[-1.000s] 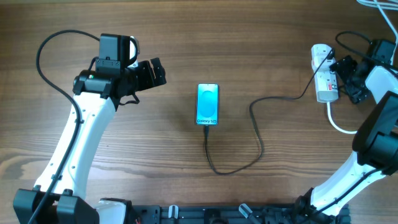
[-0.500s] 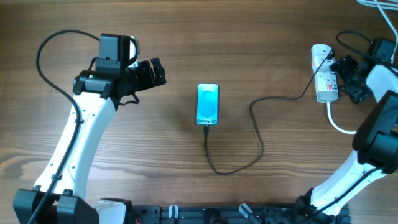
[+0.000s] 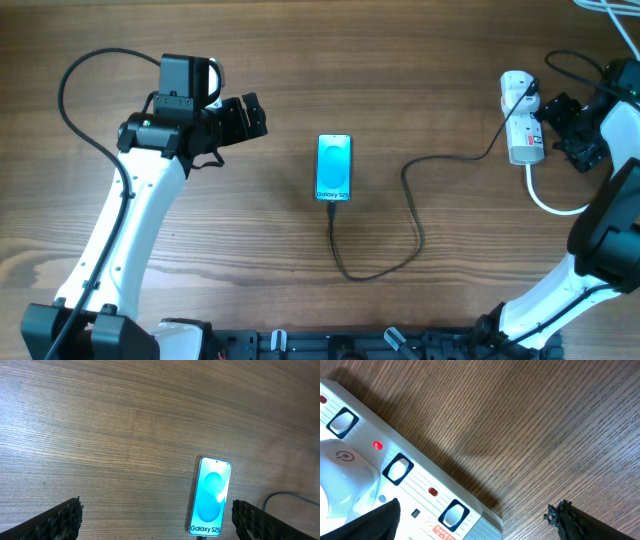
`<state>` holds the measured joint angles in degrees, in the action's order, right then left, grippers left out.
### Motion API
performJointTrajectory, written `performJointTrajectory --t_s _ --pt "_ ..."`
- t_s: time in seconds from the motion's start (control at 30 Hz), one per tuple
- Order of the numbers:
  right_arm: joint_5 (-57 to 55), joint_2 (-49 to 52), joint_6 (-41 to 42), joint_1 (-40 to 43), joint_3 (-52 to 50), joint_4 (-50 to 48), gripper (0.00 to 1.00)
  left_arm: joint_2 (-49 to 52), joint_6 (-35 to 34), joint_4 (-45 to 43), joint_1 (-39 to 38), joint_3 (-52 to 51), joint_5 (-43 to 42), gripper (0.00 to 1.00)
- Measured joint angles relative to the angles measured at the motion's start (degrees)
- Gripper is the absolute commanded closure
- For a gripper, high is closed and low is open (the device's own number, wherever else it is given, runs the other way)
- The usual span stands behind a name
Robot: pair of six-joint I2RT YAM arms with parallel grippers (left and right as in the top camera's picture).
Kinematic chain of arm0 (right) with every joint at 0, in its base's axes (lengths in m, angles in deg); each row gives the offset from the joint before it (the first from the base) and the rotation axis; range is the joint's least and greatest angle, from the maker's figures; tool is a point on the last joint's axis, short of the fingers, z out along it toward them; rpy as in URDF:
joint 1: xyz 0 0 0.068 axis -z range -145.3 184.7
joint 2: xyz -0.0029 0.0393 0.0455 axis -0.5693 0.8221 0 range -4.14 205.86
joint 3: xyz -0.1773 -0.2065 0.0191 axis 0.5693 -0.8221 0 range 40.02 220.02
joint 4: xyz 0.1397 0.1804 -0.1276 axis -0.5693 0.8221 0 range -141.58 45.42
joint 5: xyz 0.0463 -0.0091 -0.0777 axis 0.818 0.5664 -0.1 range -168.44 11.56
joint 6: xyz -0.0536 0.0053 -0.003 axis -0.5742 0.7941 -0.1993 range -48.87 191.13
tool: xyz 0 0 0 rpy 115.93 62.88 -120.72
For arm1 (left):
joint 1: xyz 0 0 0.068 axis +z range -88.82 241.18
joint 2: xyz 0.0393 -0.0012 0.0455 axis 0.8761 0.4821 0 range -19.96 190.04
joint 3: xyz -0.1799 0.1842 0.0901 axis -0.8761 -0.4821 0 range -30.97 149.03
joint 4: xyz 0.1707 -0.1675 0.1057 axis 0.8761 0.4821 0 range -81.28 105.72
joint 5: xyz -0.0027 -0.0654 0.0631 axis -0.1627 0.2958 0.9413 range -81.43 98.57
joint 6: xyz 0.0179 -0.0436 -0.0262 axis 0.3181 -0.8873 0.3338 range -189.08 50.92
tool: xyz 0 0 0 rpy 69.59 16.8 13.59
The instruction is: Plug charger to phone and switch on socket
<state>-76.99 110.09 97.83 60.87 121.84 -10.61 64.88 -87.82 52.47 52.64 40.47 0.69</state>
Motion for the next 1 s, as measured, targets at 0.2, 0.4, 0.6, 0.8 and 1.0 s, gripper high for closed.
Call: performJointTrajectory --t_s 0.2,0.4,0.6,0.8,1.0 --pt "-0.44 0.00 -2.03 0.00 0.00 0.24 0.00 0.00 0.00 0.00 0.00 0.00 0.00 0.00" --pt "-0.70 0.02 -7.63 0.02 0.00 3.04 0.00 0.00 0.00 0.00 0.00 0.00 -0.02 0.00" --pt "-0.94 0.02 -10.38 0.00 -0.02 1.90 0.00 0.00 0.00 0.00 0.00 0.02 0.00 0.00" --pt "-1.09 0.02 -10.56 0.02 -0.02 -3.72 0.00 0.00 0.00 0.00 0.00 0.00 -0.02 0.00" --pt "-1.09 0.00 -10.58 0.00 -0.02 -7.87 0.00 0.00 0.00 0.00 0.00 0.00 -0.02 0.00"
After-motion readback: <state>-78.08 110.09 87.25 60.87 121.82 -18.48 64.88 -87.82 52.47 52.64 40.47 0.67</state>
